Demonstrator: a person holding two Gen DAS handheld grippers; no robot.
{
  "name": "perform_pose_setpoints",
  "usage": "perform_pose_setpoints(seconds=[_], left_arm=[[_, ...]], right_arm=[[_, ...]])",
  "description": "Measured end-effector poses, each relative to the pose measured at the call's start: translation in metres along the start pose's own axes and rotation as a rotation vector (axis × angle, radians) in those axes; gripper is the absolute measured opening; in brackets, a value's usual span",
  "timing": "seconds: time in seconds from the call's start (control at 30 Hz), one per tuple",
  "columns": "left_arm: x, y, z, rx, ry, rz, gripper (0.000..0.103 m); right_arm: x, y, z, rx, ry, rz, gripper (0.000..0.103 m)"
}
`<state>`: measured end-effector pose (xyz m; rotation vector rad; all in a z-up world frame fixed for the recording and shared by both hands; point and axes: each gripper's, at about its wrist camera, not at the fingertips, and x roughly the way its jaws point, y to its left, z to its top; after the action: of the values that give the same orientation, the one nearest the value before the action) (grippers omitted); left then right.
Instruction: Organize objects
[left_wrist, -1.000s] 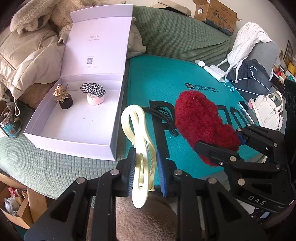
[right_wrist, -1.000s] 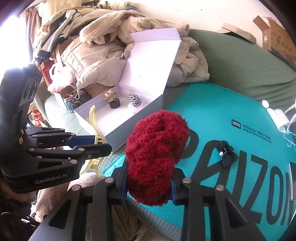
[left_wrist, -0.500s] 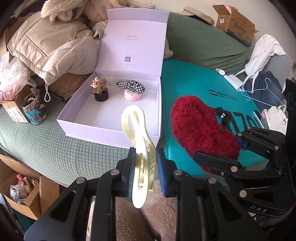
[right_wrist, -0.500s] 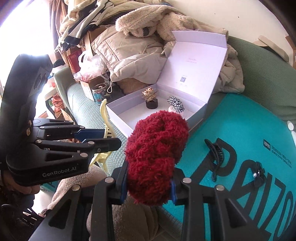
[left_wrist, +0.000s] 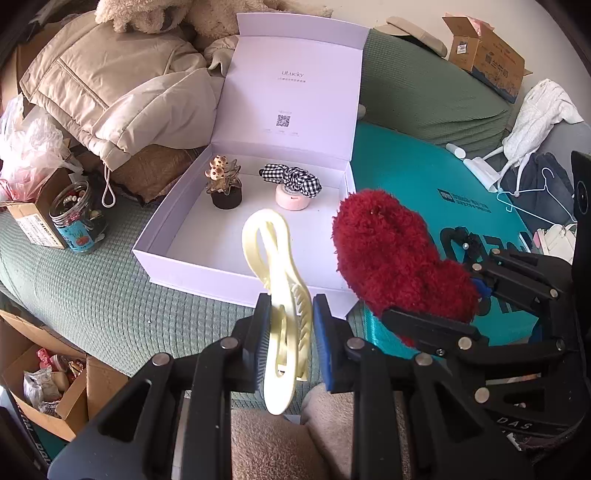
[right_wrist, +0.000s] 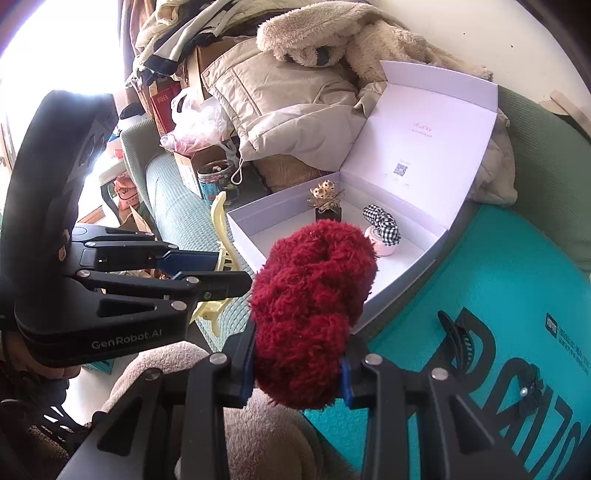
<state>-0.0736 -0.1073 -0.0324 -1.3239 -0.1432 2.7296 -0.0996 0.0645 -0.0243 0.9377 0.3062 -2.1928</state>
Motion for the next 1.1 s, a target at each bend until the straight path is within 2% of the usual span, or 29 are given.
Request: perform_pose_setpoints(seconds=[0.53,0.6,0.73,1.1], left_arm=[[0.035,0.017,0.057,0.057,-0.014,0.009,0.021],[0.038,0.019,0.064,0.047,-0.029,0.025,0.021],[0.046,0.022,0.078,0.043,-0.037,0.012,0.021],[0.070,0.024,0.107,0.096,-0.037,0.026,0.021]], right_arm=[[0.022,-0.027,0.047,-0.015,-0.032,-0.015,0.034],[0.024,-0.031,0.053,-0.020,-0.039,-0.022,0.034],[0.029,-0.038,0.064,-0.022,-0.048,-0.028,0.034],[0.053,-0.052,0.084,-0.029,-0.037,-0.032,0.034]])
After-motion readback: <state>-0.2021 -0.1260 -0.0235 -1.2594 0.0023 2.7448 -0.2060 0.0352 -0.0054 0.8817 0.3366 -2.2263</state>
